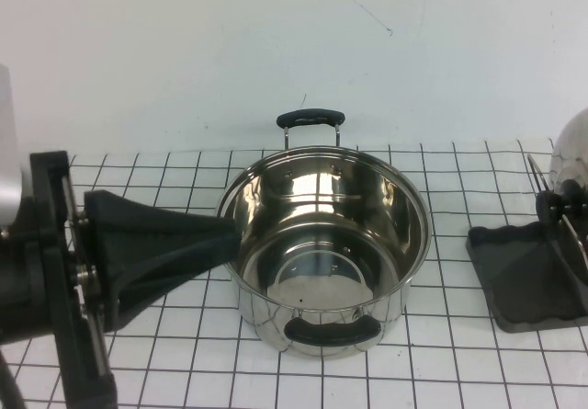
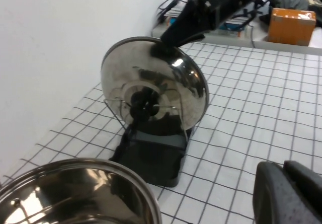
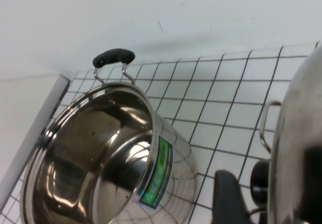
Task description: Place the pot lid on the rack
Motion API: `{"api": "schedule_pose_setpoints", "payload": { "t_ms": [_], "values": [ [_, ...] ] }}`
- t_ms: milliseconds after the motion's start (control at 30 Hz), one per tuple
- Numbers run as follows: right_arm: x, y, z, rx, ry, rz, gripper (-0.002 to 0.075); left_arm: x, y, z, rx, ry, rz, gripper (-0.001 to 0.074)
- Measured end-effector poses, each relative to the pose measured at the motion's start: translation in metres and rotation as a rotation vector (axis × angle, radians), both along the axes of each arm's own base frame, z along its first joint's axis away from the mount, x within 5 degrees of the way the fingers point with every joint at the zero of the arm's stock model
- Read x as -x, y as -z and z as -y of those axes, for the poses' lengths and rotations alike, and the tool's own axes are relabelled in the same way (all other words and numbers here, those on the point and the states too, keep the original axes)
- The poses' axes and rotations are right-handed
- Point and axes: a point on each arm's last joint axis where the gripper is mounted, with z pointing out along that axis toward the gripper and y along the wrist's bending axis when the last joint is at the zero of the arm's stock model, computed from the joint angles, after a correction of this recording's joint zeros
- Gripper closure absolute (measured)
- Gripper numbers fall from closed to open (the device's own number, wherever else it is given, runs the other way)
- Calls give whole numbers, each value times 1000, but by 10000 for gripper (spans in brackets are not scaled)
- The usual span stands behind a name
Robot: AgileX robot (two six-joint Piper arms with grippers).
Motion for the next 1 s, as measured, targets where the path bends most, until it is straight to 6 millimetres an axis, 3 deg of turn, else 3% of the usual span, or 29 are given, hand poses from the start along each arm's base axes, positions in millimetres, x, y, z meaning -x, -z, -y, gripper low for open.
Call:
{"api": "schedule_pose_setpoints", "payload": {
  "t_ms": [200, 467, 733, 1000],
  "values": [
    [6, 0, 8, -25, -4, -23, 356, -5, 7, -5, 16, -130, -29, 736],
    [18, -9, 25, -17, 68, -8, 437, 0, 15, -21, 43, -369, 24, 736],
    [28, -25, 19, 17, 69, 35, 495, 19, 30, -36, 65, -511, 83, 736],
    [58, -64, 0, 128, 62, 190, 622, 47, 61, -52, 172, -655, 27, 736]
  ]
}}
